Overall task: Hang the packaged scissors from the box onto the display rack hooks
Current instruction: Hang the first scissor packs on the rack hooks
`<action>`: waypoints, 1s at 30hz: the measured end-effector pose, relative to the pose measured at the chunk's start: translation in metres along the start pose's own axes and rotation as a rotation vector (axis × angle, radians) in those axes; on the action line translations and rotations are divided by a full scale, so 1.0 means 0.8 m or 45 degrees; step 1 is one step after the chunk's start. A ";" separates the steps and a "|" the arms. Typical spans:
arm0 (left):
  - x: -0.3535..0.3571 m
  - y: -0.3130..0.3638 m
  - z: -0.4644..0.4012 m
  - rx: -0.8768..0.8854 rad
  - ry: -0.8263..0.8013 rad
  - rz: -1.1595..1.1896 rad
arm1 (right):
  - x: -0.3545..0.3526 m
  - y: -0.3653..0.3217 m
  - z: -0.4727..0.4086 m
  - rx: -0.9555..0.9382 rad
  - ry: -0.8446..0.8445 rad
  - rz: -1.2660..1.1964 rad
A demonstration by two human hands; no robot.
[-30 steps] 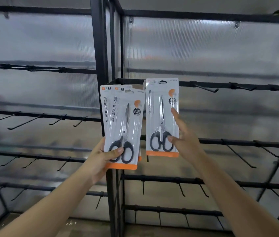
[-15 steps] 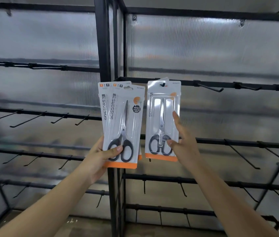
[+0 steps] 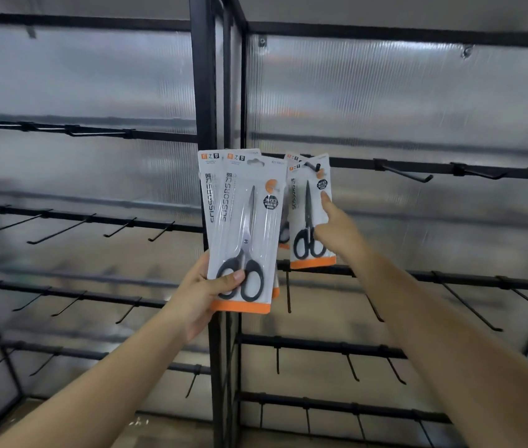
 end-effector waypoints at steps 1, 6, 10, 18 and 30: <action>0.003 0.002 0.000 0.007 -0.006 -0.011 | 0.003 -0.001 -0.006 0.010 -0.030 0.031; 0.013 0.007 0.002 0.024 -0.025 -0.004 | -0.001 -0.004 -0.007 0.022 -0.024 0.175; 0.023 0.004 0.004 -0.001 -0.062 0.065 | -0.018 -0.044 0.048 -0.249 0.153 -0.267; 0.038 0.007 0.008 0.018 -0.038 0.079 | 0.019 -0.061 0.133 -0.295 -0.163 -0.505; 0.033 0.001 0.020 -0.031 -0.128 0.135 | 0.005 -0.040 0.139 -0.217 -0.061 -0.617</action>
Point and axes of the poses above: each hand's wrist, its own z-axis away from the middle knuckle, its own x-axis out of the palm, y = z × x, the point moved 9 cm from there along -z, towards the middle knuckle, and after that the axes turned 10 degrees about y, right-handed, at the moved point
